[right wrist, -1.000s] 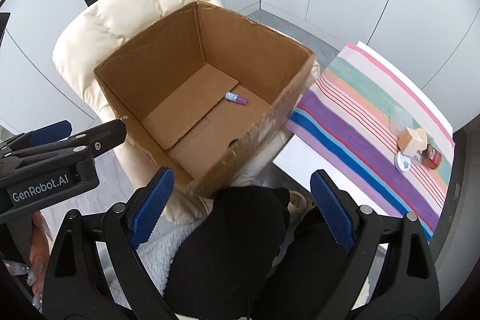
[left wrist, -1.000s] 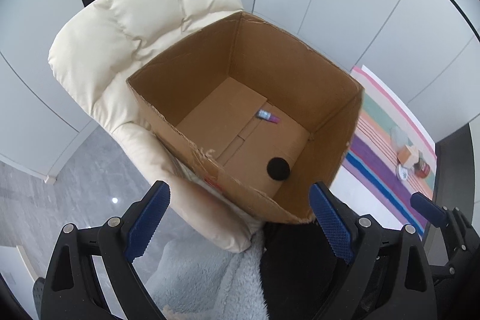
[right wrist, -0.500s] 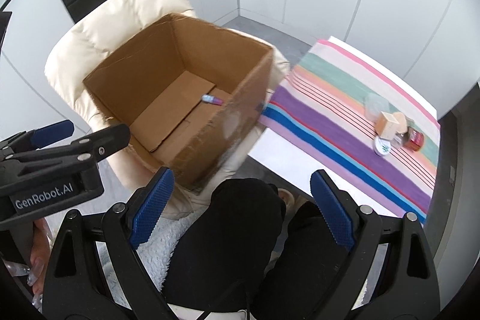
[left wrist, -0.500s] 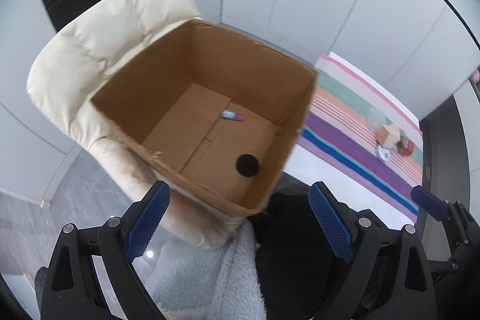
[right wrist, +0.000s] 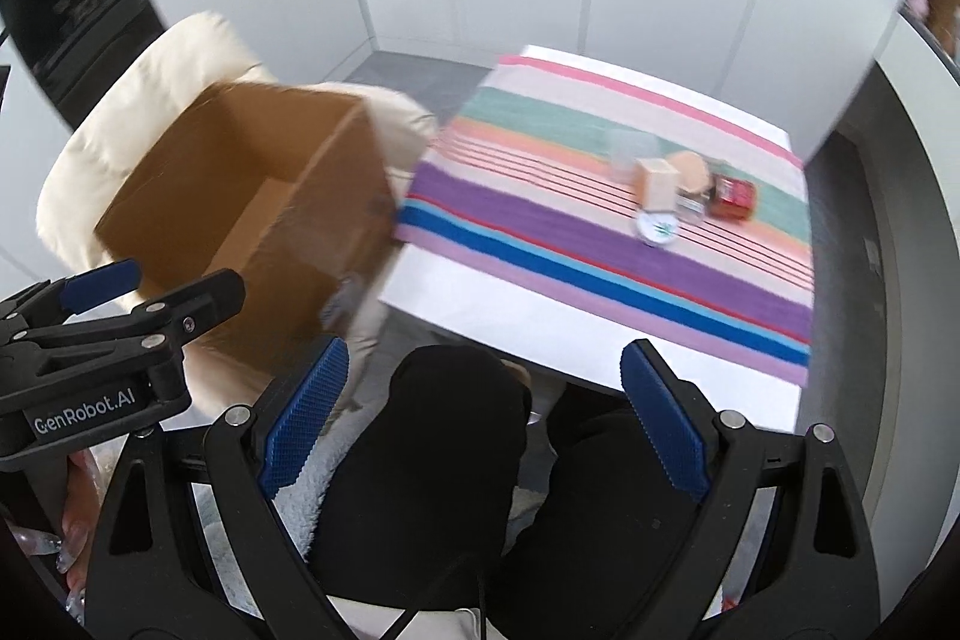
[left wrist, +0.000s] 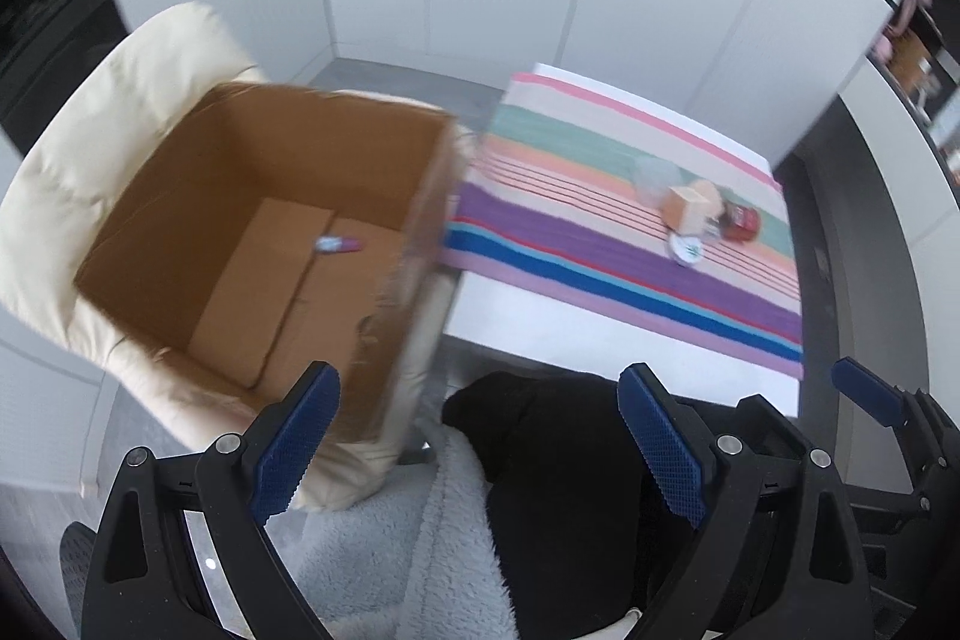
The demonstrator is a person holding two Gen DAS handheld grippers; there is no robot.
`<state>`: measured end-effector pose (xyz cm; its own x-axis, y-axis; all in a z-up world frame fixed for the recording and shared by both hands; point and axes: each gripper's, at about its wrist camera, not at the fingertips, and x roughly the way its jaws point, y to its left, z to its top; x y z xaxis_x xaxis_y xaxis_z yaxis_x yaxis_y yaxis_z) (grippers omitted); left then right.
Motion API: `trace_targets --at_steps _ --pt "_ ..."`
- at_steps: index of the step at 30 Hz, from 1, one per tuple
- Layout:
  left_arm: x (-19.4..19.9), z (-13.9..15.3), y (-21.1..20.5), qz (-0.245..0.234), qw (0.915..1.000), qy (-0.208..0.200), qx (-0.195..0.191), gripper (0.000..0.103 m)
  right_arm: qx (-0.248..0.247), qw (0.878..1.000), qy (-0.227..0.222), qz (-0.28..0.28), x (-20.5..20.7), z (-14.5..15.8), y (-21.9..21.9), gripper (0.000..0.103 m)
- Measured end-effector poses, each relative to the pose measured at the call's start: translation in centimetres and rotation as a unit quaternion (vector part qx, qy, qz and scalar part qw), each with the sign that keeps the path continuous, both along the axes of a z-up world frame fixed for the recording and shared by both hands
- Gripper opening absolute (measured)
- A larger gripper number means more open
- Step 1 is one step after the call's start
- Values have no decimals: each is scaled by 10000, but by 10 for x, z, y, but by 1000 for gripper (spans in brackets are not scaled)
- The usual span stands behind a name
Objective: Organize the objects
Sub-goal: 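Withdraw both open tools from the box back toward the table, then grasp the red GAMBOL can with the right tool while the left tool grasps the beige cube box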
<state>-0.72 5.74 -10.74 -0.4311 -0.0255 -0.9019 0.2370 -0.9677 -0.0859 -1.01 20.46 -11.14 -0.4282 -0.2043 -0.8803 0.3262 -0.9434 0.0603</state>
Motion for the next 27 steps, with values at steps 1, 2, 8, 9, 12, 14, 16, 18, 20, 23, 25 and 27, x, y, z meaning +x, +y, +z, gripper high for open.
trace_targets --at_steps 1,2,8,9,12,14,16,18,20,23,25,27 --pt "-3 0 7 -73 10000 -3 -6 95 5 10000 6 -91 -1 0 9 94" --pt "-5 1 13 -143 9999 -3 -16 95 3 9998 4 -211 -1 0 20 94" --pt "-18 -1 58 -581 9983 -34 9 95 -63 9972 -42 -740 0 0 73 94" --pt "-20 -3 63 -633 9980 -49 39 95 -68 9966 -31 -821 0 -1 81 94" --pt "-28 -11 79 -842 9961 -198 169 95 -79 9945 16 -1042 -1 -7 107 94" --pt "-32 -16 89 -939 9951 -241 177 95 -128 9925 -14 -1214 -3 -14 125 94" --pt "-41 -23 100 -1080 9937 -295 113 95 -257 9895 -53 -1422 -8 -22 144 94" --pt "-49 -29 105 -1152 9928 -317 74 95 -331 9869 -83 -1575 -17 -30 160 94" --pt "-60 -37 111 -1204 9921 -346 82 95 -337 9844 -99 -1727 -26 -39 175 94" --pt "-78 -51 118 -1222 9915 -424 149 95 -296 9816 -113 -1884 -42 -52 192 94" --pt "-93 -60 123 -1240 9912 -435 185 95 -273 9811 -119 -1913 -52 -61 199 94" --pt "-110 -69 129 -1255 9909 -439 204 95 -227 9820 -99 -1871 -64 -72 205 94"
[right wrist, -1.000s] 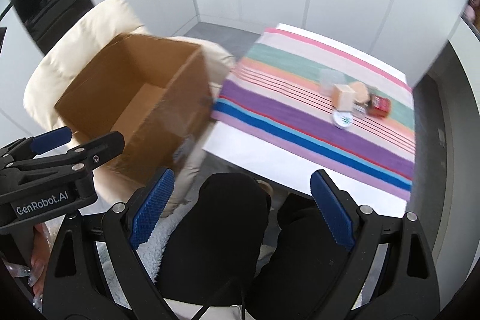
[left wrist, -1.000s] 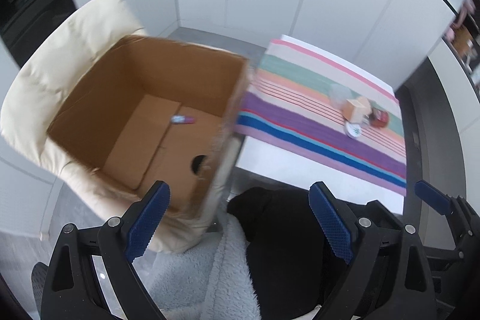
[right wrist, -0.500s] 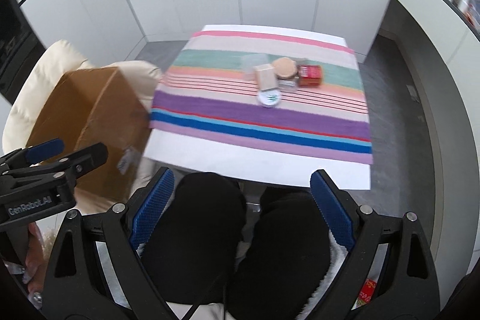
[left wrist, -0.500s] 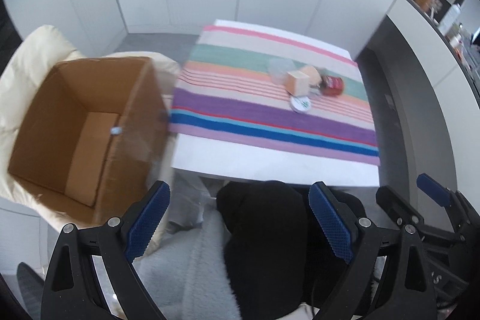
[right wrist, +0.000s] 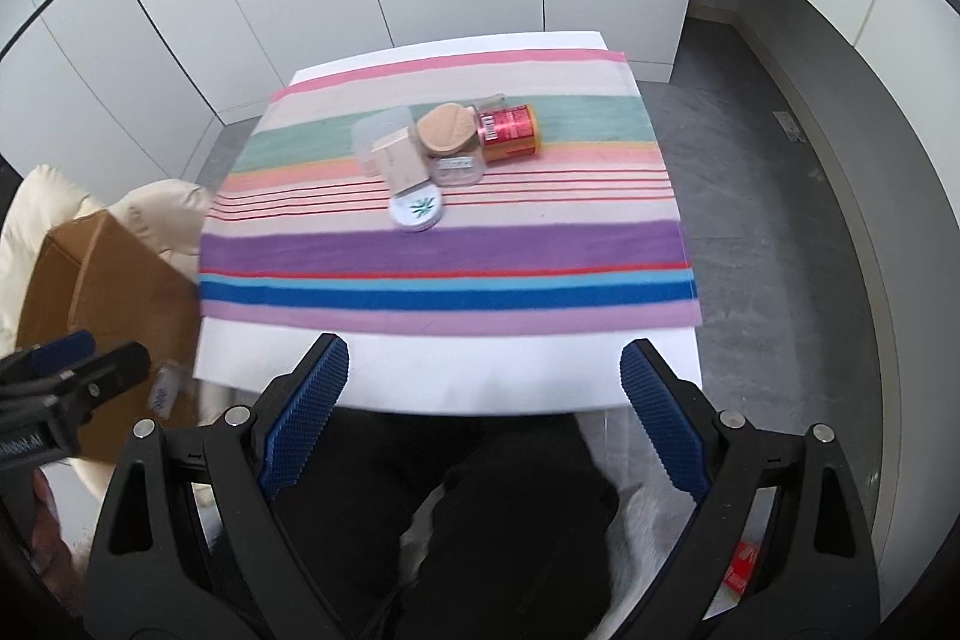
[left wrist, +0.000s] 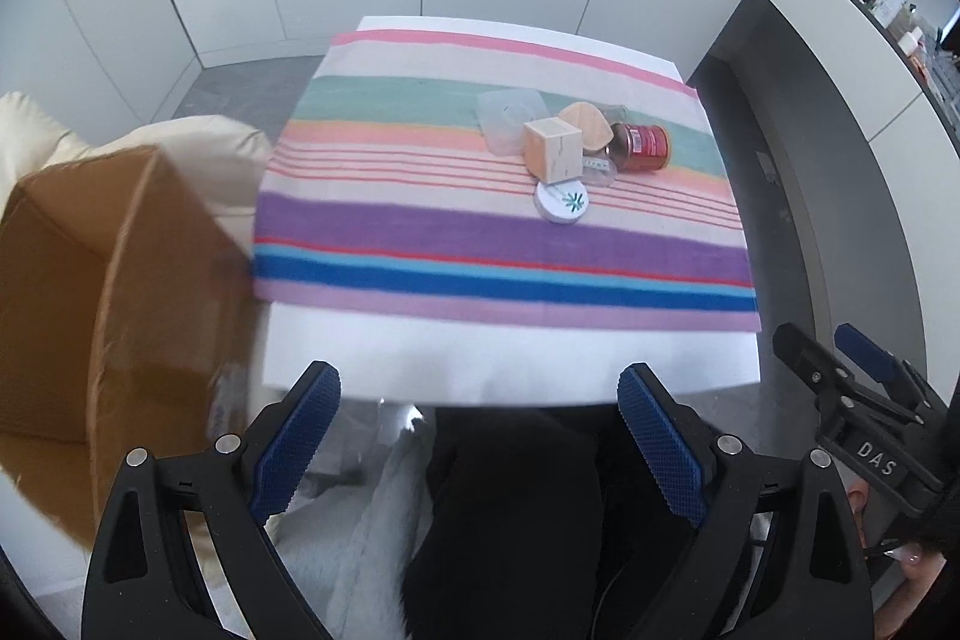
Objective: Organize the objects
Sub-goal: 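Grasp the red GAMBOL can with the right tool while the left tool grasps the beige cube box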
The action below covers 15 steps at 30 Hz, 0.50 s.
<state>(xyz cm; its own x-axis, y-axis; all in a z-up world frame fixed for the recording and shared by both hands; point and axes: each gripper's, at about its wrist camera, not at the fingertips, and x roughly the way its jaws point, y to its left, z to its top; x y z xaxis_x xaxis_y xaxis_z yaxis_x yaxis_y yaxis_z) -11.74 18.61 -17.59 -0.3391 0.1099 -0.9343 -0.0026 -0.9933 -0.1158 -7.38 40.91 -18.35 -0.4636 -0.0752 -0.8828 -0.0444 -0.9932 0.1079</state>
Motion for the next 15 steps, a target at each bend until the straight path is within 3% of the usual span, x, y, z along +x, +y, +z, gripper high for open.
trace_targets --at_steps 9,15 --pt "-86 -46 27 18 10000 -78 6 95 -126 9996 -45 -236 -85 -56 32 94" --pt "-139 -84 46 33 9996 -234 162 95 -123 9999 31 -102 -146 -93 33 94"
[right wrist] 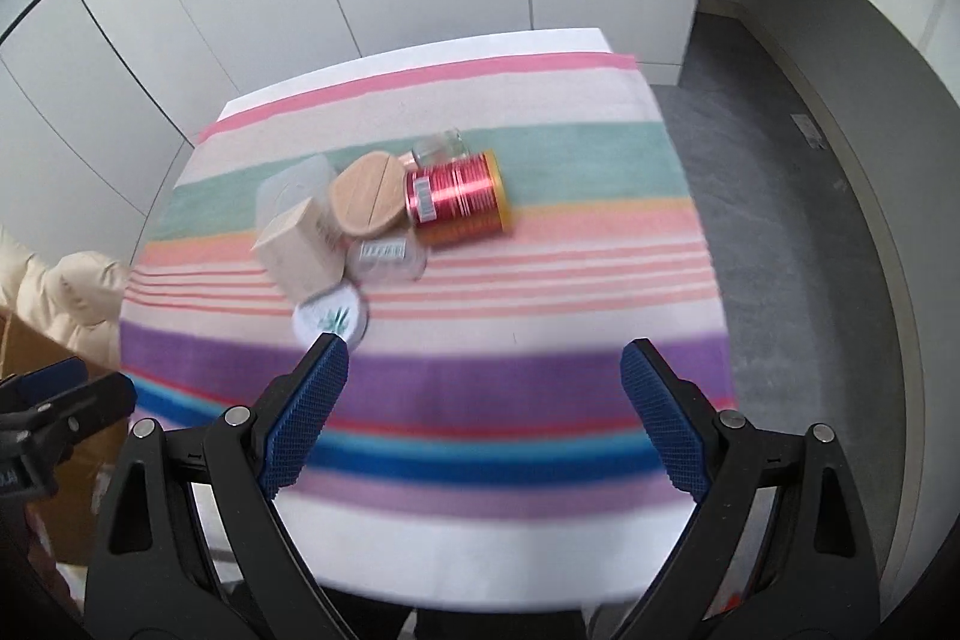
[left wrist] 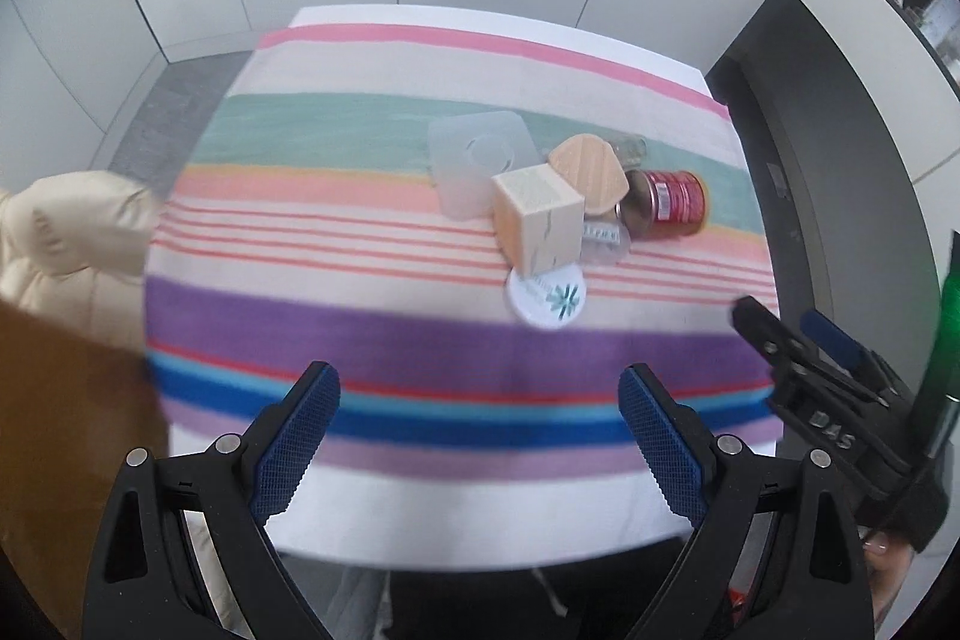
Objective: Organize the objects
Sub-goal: 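Grasp the red GAMBOL can with the right tool while the left tool grasps the beige cube box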
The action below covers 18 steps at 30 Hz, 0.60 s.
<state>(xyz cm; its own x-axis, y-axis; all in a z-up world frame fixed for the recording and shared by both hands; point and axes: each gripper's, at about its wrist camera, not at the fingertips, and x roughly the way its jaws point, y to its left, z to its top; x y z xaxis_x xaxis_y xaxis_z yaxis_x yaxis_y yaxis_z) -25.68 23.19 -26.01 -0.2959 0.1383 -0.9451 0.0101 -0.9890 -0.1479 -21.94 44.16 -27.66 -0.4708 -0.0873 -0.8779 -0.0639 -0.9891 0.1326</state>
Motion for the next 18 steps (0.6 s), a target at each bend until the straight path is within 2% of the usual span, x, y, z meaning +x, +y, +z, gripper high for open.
trace_targets --at_steps 5,9,10,11,12,13,15,18 --pt "-25 -25 11 10 9999 -122 48 95 -81 9998 -20 167 -60 -42 -9 94" --pt "-40 -44 17 26 9995 -247 179 95 121 9997 -57 211 -96 -69 -21 94" --pt "-45 -48 18 37 9994 -284 212 95 153 9996 -56 240 -102 -73 -24 92" --pt "-49 -51 20 53 9992 -300 245 95 206 9993 -37 321 -108 -78 -29 85" --pt "-53 -54 21 78 9991 -296 282 95 283 9988 -43 388 -111 -81 -32 78" --pt "-58 -56 24 105 9991 -277 310 95 385 9982 -65 457 -114 -85 -35 66" --pt "-64 -59 30 114 9991 -237 332 95 510 9975 -34 486 -117 -90 -36 65" --pt "-75 -66 39 167 9992 -194 315 95 372 9984 29 416 -114 -89 -28 65"
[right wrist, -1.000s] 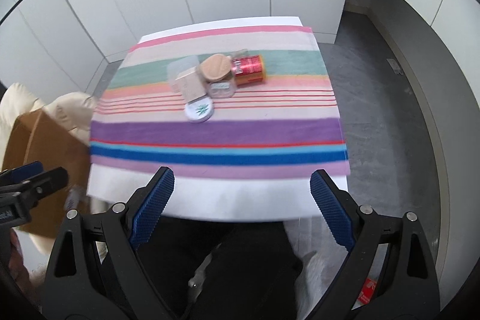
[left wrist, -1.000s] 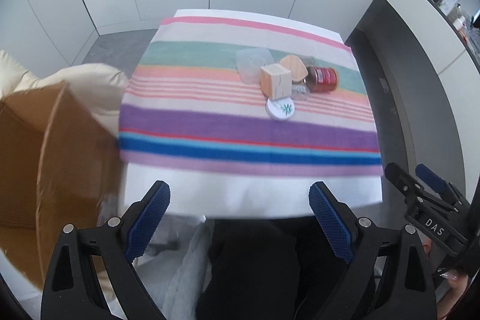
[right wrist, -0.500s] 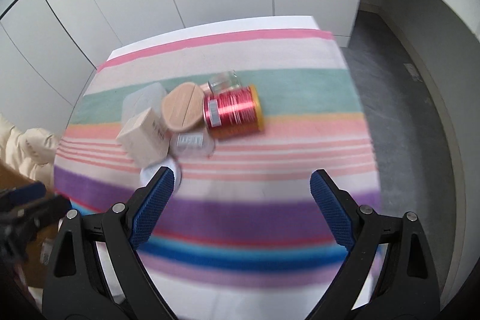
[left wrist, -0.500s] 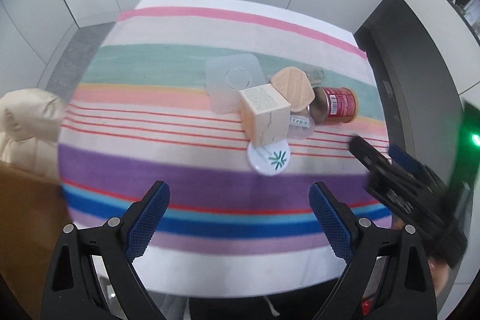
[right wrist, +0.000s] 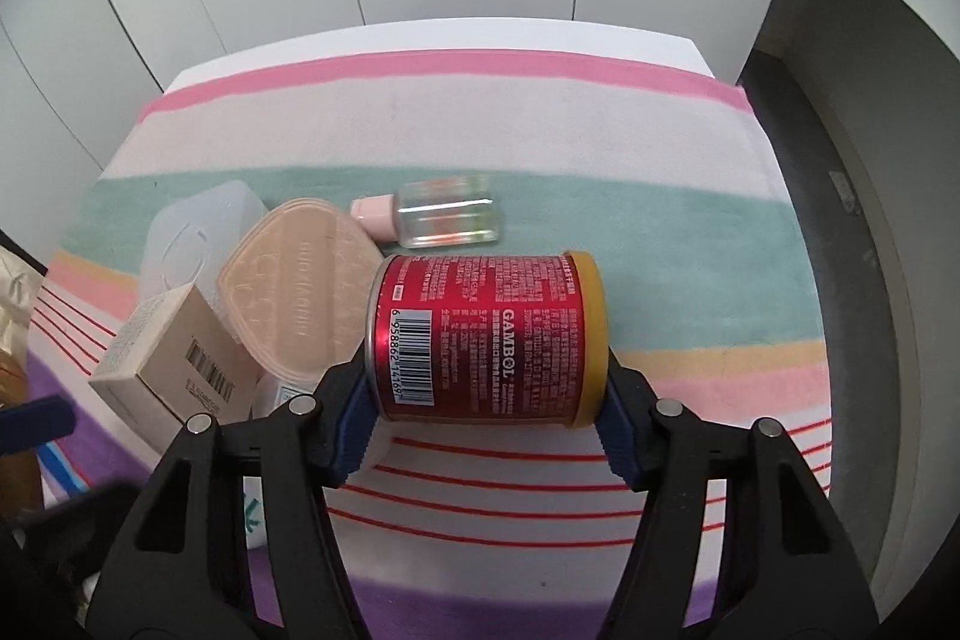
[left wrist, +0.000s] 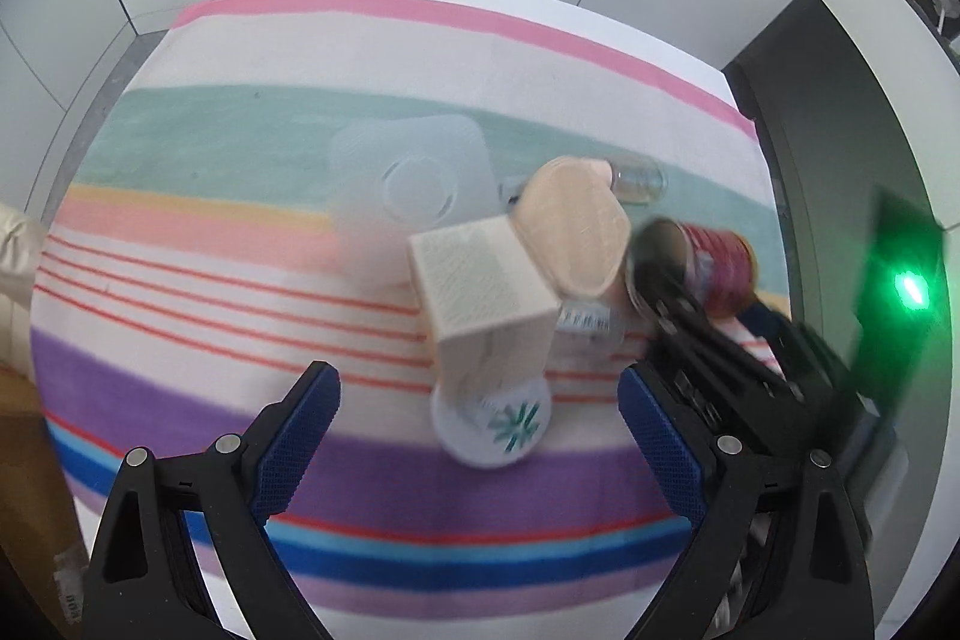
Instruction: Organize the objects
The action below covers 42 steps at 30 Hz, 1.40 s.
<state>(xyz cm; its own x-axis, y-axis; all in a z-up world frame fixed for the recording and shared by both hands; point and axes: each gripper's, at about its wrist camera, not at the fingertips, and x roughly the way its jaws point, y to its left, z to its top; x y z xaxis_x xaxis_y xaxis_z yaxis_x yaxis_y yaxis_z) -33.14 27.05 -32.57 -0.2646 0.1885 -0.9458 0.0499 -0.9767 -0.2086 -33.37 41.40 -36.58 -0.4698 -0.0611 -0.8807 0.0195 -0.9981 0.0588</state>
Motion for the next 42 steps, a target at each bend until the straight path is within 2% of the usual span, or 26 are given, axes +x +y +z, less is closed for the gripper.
trace_targets --at_steps 4,6,7,8,9,10,11,13,17,27,33,42 --pt "-18 -13 9 116 9999 30 -74 94 -127 9997 17 -212 12 3 21 65" --pt "-26 -22 13 79 9991 101 -403 89 -117 9994 17 -314 18 5 29 64" --pt "-27 -26 13 54 9986 71 -527 75 -128 9993 10 -351 21 6 34 64" --pt "-29 -30 13 29 9984 42 -571 54 -148 9992 -2 -378 23 8 36 64" --pt "-30 -36 12 -6 9987 7 -507 47 -166 9991 -9 -397 24 9 37 64" --pt "-29 -37 9 14 9990 45 -454 45 -177 9990 -13 -405 26 10 39 64" --pt "-28 -36 6 30 9990 108 -437 44 -178 9990 -25 -405 27 11 39 64" --pt "-26 -31 6 -11 9974 282 -670 44 -153 9991 -26 -402 29 12 41 64" --pt "-22 -15 7 -110 9946 513 -897 44 -115 9992 1 -381 34 20 45 64" --pt "-9 32 2 -192 9900 772 -1168 44 16 9992 149 -363 45 55 41 64" --pt "-3 80 0 -288 9872 1028 -1183 44 60 9989 404 -230 56 101 32 64" --pt "21 184 -12 -384 9766 1654 -1318 44 90 9959 881 -169 78 197 16 64"
